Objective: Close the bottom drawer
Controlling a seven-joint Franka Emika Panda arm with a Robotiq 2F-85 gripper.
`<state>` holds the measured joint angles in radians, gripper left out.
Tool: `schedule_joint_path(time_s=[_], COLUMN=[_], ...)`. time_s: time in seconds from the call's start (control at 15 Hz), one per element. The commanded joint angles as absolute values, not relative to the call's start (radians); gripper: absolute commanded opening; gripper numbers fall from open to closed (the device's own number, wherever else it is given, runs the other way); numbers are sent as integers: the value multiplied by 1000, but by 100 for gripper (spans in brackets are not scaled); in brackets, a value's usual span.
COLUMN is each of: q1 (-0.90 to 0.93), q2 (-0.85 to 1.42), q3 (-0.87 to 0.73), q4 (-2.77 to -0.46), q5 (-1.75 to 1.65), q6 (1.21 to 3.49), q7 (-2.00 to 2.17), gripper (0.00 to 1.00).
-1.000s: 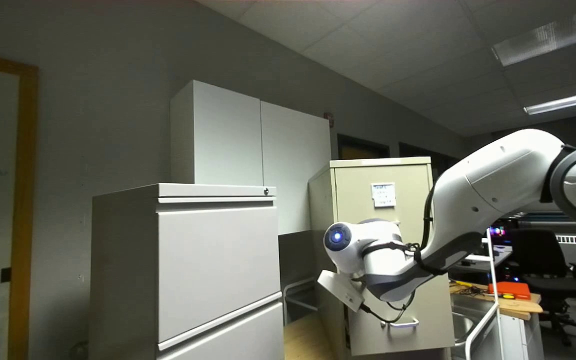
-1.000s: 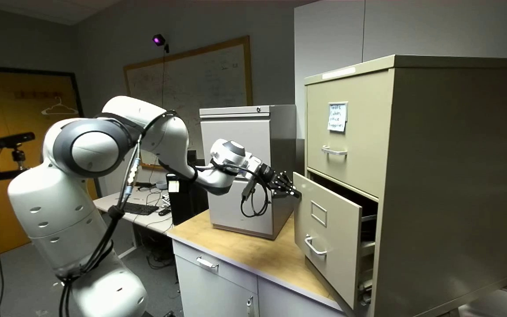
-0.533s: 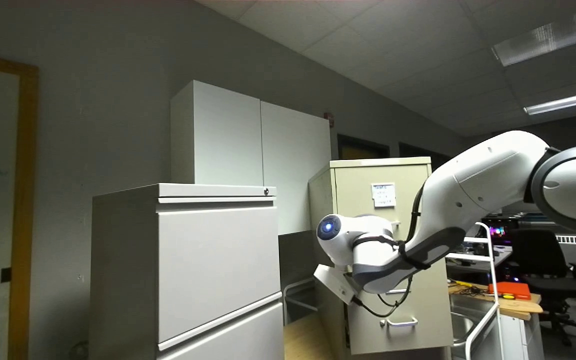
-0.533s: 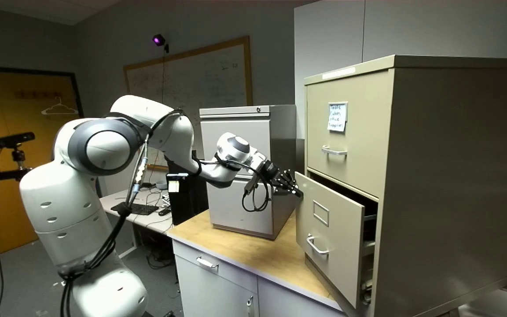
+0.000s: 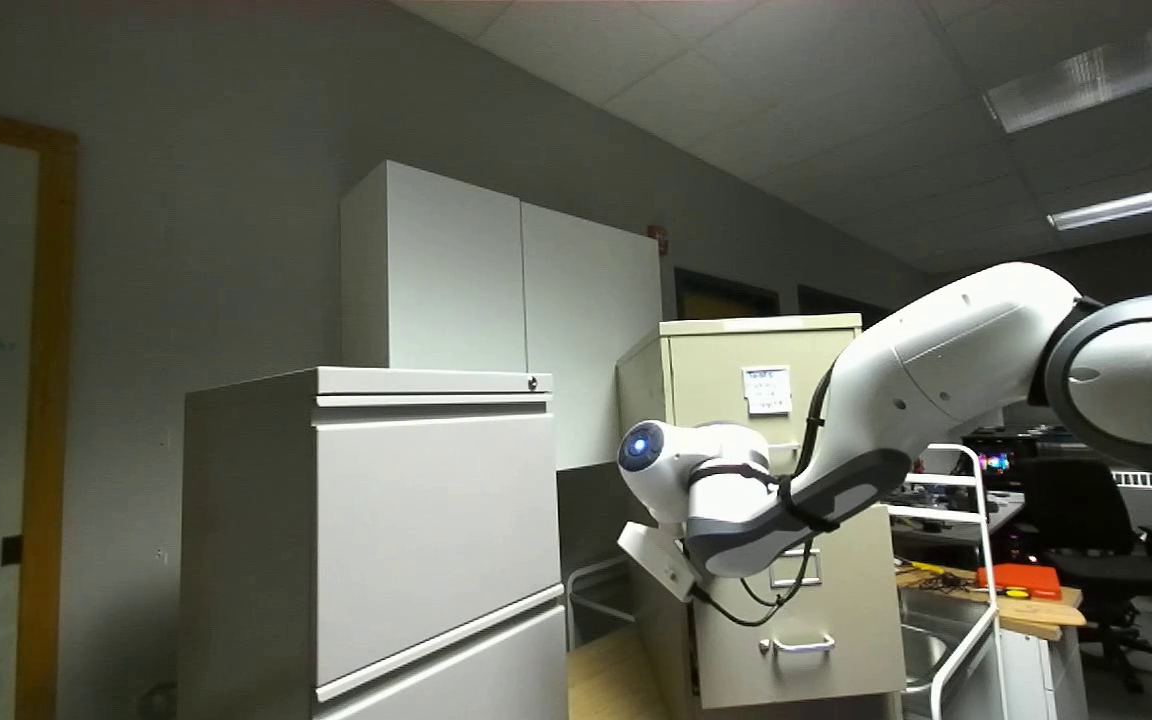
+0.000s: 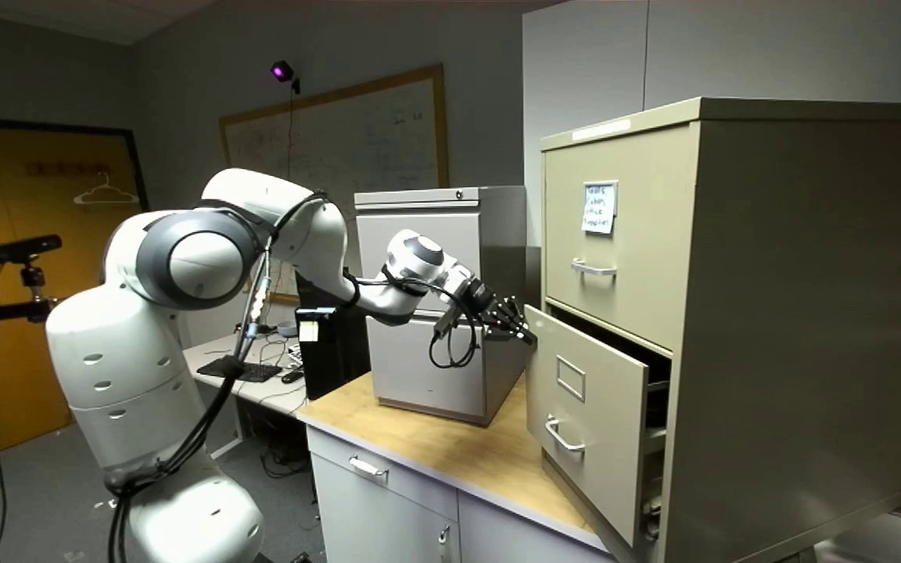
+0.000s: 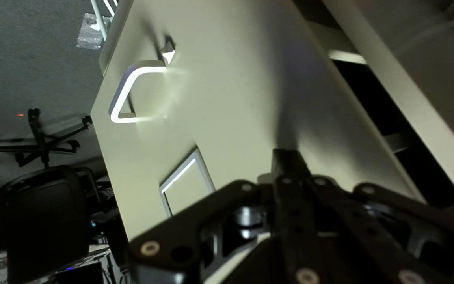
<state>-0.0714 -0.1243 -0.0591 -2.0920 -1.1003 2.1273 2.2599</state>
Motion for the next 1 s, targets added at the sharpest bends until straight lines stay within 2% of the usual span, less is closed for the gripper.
schedule_joint_path(time_s=[0.0,0.53,0.93], q1=[-65,-52,-26], q2=[-45,-24,-88], q3=[-46,-41,-27], q4=[-1945,-1916,-2010], q5=[-1143,-1163,-1143], q6=[2134,2091,2231], q7=[2236,2244,2256], gripper=[0,0,0])
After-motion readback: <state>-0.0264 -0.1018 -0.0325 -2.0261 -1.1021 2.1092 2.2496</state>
